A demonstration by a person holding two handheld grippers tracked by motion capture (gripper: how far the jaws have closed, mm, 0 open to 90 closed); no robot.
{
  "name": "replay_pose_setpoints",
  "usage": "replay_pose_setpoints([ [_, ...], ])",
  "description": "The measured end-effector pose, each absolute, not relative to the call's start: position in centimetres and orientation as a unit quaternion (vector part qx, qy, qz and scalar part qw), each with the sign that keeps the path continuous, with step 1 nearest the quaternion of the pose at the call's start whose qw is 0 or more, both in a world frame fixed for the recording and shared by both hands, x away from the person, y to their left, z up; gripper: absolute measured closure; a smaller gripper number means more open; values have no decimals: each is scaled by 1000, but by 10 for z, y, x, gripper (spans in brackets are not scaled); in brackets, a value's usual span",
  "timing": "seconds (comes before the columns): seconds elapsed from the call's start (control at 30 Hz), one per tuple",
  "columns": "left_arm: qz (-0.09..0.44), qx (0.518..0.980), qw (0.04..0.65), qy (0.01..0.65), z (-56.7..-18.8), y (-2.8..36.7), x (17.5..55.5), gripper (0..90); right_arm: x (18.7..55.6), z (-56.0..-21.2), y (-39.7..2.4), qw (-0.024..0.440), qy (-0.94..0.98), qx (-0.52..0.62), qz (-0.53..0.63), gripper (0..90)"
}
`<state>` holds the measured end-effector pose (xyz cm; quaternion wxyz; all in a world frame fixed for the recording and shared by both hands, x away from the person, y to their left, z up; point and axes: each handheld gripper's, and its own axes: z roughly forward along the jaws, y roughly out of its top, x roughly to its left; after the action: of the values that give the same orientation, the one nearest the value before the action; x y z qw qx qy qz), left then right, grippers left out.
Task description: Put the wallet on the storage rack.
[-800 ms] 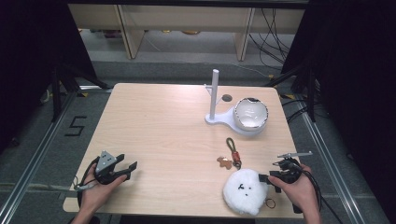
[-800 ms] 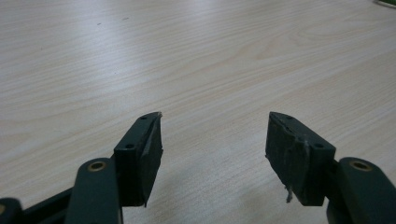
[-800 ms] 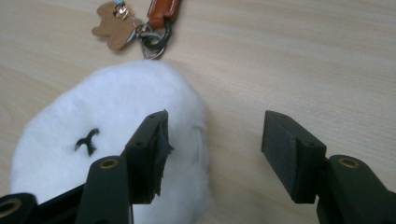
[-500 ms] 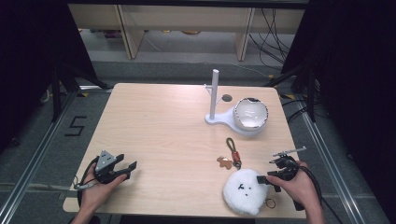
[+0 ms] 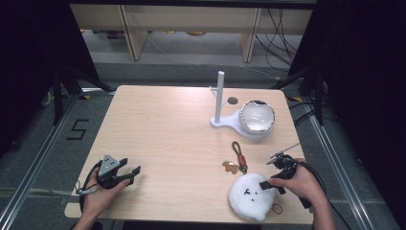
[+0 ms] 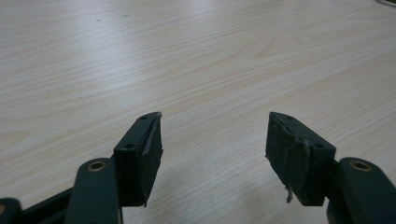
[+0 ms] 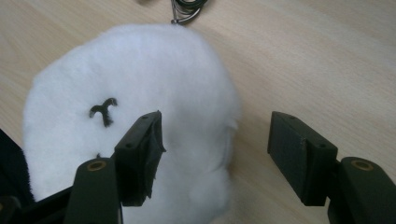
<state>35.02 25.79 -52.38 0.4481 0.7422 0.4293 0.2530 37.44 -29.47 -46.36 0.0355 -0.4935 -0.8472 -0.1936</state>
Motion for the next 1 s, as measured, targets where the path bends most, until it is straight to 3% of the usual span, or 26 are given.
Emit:
replay_pose_setpoints([
  [0.47,251,747,452,419,-524,257,352,358,385,-474,-280,64,-864,-483,-129,361],
  [0.57,253,749,445,420,-524,257,352,357,386,-475,-279,64,-865,-481,-127,445],
  [0.6,254,751,441,421,-524,257,351,357,387,-475,-277,64,-874,-467,-123,543],
  [0.7,253,750,446,418,-524,257,352,356,386,-476,-274,68,-872,-470,-123,580],
  [0.87,253,750,442,421,-524,257,351,357,383,-474,-273,68,-866,-480,-122,724],
  [1.0,251,748,449,420,-524,256,351,356,379,-472,-275,66,-855,-497,-133,767],
])
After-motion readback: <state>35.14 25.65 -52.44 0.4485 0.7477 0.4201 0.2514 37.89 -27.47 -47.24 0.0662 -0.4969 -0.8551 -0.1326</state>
